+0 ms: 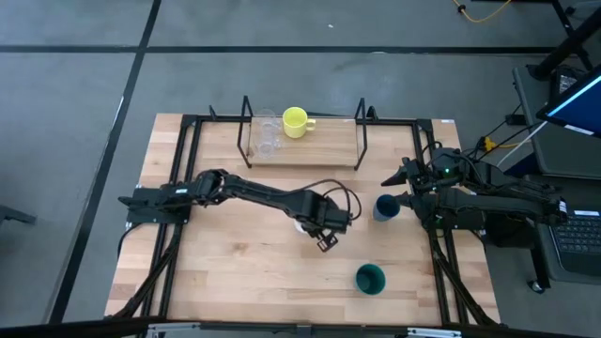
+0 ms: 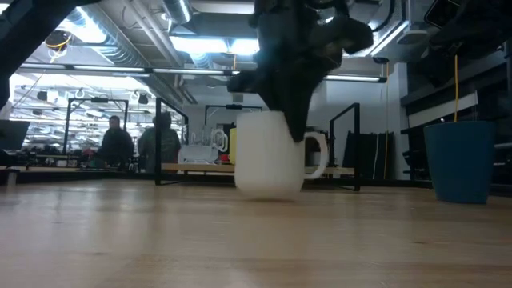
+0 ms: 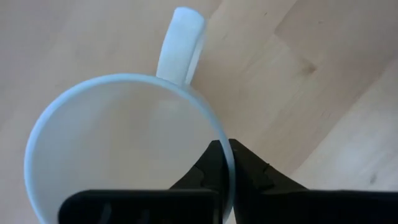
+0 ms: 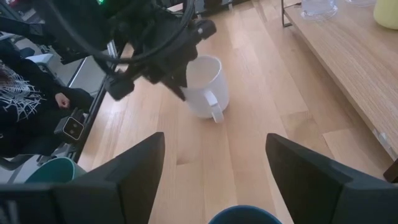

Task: Stack small to large cups/mugs on shelf
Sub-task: Put the white mug on the shelf

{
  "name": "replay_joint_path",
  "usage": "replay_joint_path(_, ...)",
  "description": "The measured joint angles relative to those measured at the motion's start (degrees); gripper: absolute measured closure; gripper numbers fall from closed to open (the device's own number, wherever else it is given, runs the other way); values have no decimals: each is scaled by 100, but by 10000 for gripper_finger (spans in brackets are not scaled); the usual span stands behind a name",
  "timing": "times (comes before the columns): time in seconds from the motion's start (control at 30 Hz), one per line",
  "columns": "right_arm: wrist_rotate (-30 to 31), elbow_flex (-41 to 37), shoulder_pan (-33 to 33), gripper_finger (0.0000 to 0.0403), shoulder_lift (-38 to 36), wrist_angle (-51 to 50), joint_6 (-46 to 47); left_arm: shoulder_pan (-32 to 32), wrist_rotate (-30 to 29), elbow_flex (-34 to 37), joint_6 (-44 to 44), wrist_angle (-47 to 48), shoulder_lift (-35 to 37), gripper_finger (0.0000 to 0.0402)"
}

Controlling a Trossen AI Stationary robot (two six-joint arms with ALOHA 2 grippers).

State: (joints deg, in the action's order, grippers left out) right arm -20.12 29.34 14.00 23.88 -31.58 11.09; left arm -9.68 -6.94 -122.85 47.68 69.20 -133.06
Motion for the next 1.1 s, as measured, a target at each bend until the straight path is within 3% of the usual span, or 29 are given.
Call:
replay_joint_path(0.3,11,1,1,121,2,1,6,533,-9,0,-1145,402,826,399)
replay_joint_path(0.7,94,2,0,121,0,5,20,1953,-48,-4,-4555,684,1240,400)
replay_joint_path(1.1,109,0,0,121,2,3,20,2595,92,-5,-5085,630,1119,401)
